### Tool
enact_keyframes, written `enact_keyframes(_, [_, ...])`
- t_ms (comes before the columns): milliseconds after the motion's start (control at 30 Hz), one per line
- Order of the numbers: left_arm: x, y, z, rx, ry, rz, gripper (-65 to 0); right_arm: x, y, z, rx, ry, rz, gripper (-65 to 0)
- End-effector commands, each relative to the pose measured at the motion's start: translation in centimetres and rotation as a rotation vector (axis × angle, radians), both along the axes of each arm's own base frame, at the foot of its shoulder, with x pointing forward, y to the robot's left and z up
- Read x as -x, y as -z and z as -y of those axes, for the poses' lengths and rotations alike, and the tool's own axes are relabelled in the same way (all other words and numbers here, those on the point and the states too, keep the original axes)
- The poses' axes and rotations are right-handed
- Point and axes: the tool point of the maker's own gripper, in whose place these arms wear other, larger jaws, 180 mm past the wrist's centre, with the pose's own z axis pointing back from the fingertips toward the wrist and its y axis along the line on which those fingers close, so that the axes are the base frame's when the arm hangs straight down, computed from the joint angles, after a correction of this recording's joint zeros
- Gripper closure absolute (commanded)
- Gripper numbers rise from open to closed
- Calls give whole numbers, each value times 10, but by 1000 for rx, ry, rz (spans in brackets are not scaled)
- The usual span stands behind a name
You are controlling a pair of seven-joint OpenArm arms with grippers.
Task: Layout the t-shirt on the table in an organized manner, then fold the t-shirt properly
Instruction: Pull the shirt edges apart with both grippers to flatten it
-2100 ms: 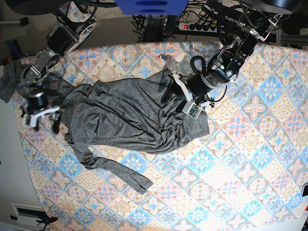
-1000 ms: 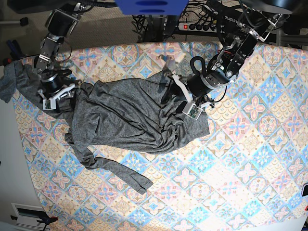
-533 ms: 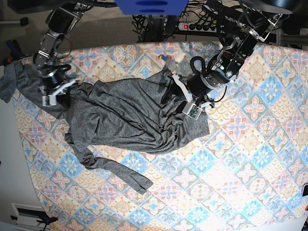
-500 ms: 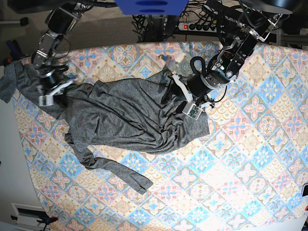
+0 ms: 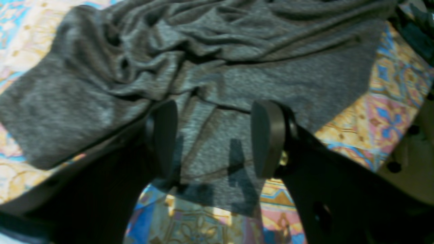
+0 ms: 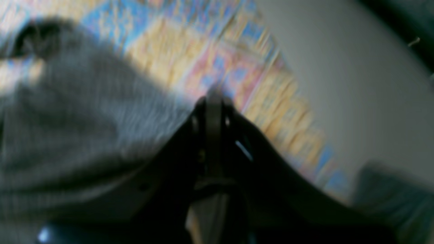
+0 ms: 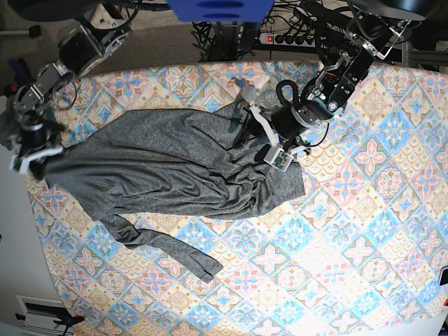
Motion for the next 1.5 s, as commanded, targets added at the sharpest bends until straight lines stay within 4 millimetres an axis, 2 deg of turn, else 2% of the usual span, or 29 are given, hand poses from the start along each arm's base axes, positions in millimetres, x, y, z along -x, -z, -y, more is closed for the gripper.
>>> enact_keyframes(0, [1,-11,9,23,29,35,-332,-5,-30,13,48,22,80,0])
enact_keyframes(200, [40,-26,40,-10,205,102,-339,-5,-36,12,67,20,87,0])
enact_keyframes(300, [50,-31,49,-8,241,123,-339,-5,-36,12,67,20,87,0])
enact_keyframes(500, [68,-10,37,-124,261,138,-340,-3,-32,12,78,18,65,0])
enact_keyframes(600, [75,6,23,-264,275,174,-340,-1,-24,14,126,16,-4,0])
enact_keyframes(667, [76,19,10,-400,283,179,-340,-1,-19,12,123,14,-16,0])
enact_keyframes(733, [72,23,9,-485,270,189,-340,-2,-15,4,106,10,-12,0])
enact_keyframes(867, [58,15,16,-575,227,264,-340,-3,-9,-3,86,6,-12,0])
enact_keyframes(1033, [45,5,37,-563,200,312,-340,-3,-7,-6,79,5,-14,0])
enact_keyframes(1200, [56,13,56,-552,291,244,-340,-3,-7,-6,79,5,-14,0])
enact_keyframes(1367, [60,20,54,-545,289,181,-340,-3,-7,-6,80,7,-13,0])
enact_keyframes(1467, [64,35,52,-544,302,129,-340,-3,-7,-6,80,7,-13,0])
